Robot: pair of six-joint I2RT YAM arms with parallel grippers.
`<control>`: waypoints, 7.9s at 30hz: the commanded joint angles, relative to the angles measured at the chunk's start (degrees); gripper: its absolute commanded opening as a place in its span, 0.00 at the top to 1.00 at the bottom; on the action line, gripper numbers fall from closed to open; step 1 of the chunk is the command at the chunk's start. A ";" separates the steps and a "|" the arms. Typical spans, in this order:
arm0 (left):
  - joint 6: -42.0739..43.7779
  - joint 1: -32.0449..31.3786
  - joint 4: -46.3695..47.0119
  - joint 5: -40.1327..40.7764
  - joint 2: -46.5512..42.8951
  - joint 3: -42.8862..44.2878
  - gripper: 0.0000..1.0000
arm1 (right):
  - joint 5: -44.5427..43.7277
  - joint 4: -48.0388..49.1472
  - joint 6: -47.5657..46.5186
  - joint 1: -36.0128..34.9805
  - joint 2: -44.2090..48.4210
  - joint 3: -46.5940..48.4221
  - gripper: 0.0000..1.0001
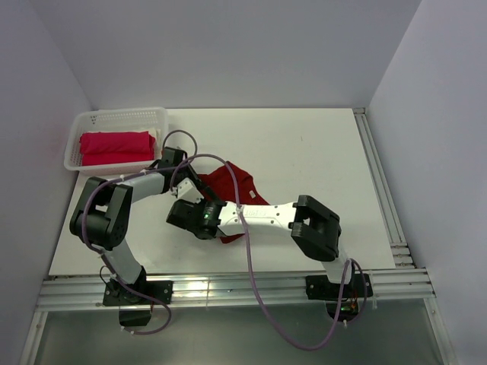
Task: Roll the t-shirts
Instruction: Roll the tshirt
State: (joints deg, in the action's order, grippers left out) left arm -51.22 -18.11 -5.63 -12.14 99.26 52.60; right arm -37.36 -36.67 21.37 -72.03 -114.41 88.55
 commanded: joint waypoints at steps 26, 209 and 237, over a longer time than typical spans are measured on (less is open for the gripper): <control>-0.72 1.23 -3.07 -4.12 0.23 1.81 0.85 | -6.39 3.18 -4.57 4.26 -9.78 5.40 0.22; -4.06 -2.63 -2.72 2.92 -3.99 0.57 0.72 | 8.89 -1.22 3.06 2.16 -4.33 3.13 0.20; -5.73 -2.55 -4.92 1.51 -5.66 -0.83 0.73 | -0.87 -3.59 3.50 2.07 -10.66 6.63 0.61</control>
State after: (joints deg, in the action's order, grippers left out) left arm -55.86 -20.34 -10.41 -8.93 95.50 51.86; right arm -35.40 -41.19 24.75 -69.78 -124.27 93.73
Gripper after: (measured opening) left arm 0.350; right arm 0.461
